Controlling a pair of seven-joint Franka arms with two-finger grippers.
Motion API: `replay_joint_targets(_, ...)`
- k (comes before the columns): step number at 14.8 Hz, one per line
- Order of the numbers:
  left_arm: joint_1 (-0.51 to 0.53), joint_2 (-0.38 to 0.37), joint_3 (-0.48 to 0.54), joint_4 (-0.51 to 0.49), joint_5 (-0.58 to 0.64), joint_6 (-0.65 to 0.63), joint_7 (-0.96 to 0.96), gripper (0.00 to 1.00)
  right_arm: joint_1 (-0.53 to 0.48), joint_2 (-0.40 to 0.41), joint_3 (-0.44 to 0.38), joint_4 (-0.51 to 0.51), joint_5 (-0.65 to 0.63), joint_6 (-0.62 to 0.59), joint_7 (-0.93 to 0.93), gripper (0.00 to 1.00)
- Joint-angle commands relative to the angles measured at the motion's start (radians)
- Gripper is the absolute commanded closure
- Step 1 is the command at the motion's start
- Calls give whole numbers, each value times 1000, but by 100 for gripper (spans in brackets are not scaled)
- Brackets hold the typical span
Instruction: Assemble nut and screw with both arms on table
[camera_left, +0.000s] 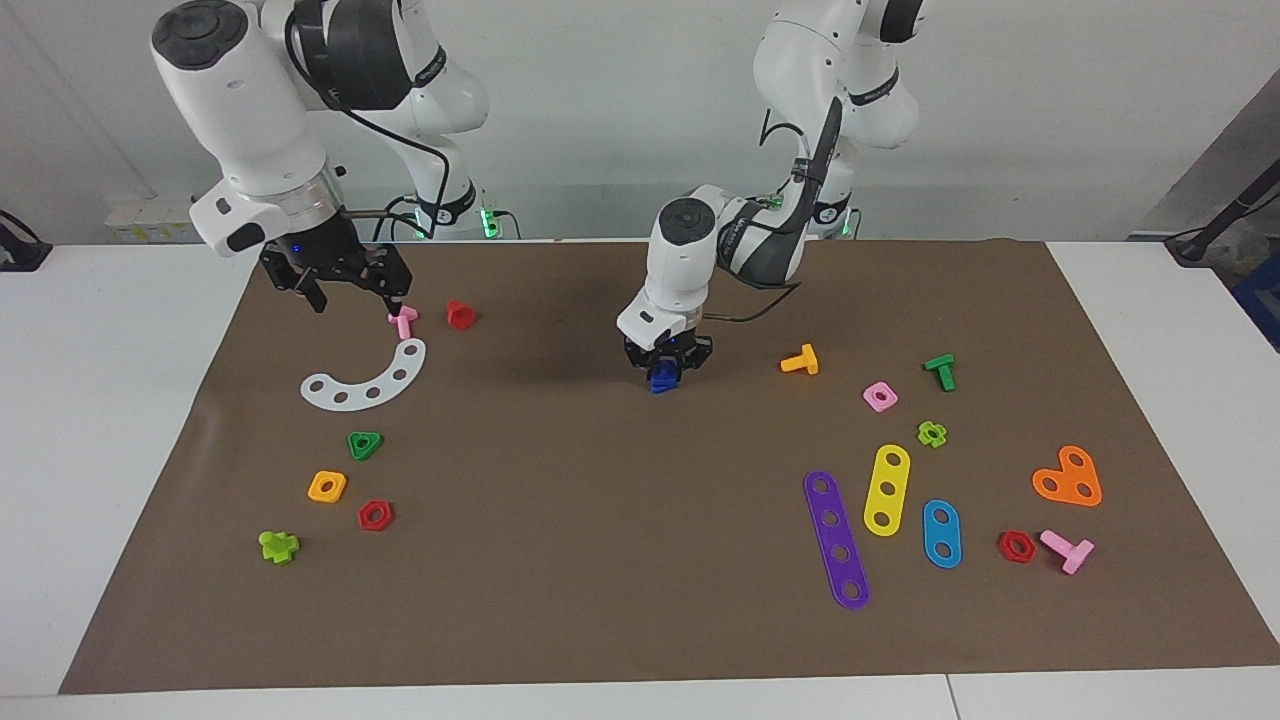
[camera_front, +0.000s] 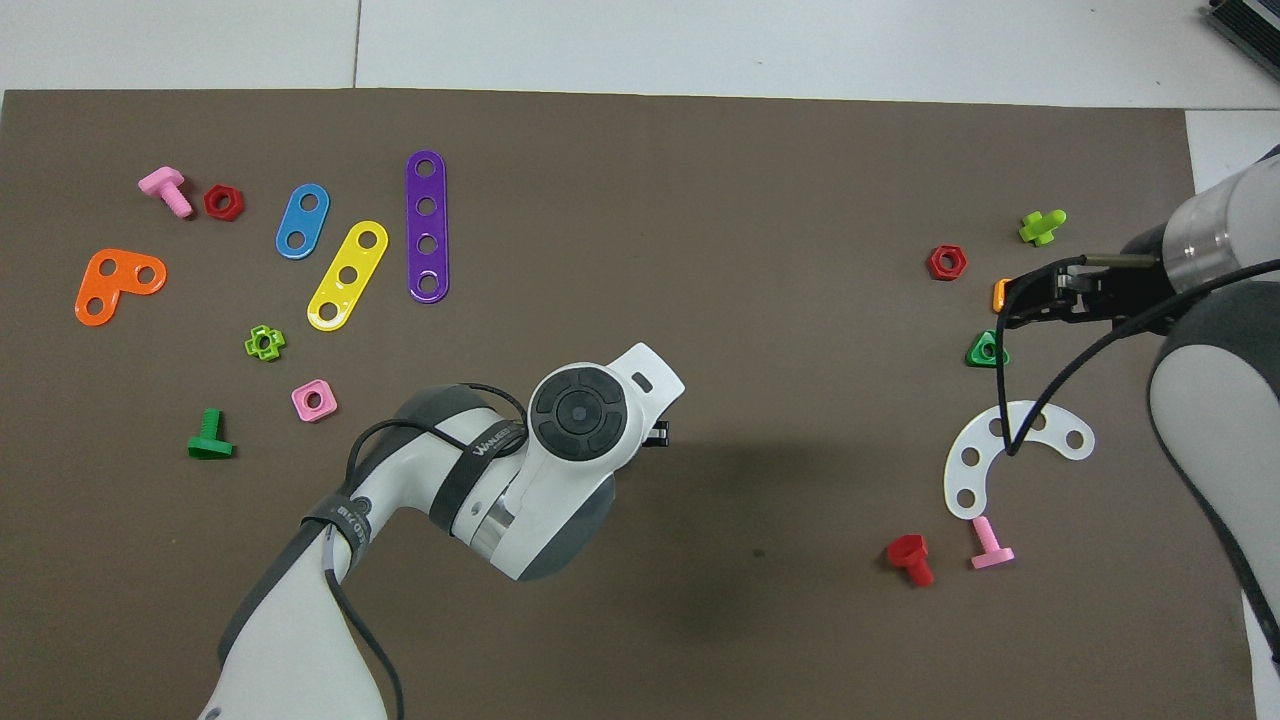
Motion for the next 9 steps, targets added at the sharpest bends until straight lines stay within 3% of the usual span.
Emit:
replay_joint_targets(1, -25, -9, 16, -40, -16, 31, -14, 100, -9, -23, 2, -23, 28, -1, -29, 0)
replay_joint_targets(9, -37, -9, 17, -80, -16, 82, -17, 100, -9, -23, 2, -23, 28, -1, -29, 0)
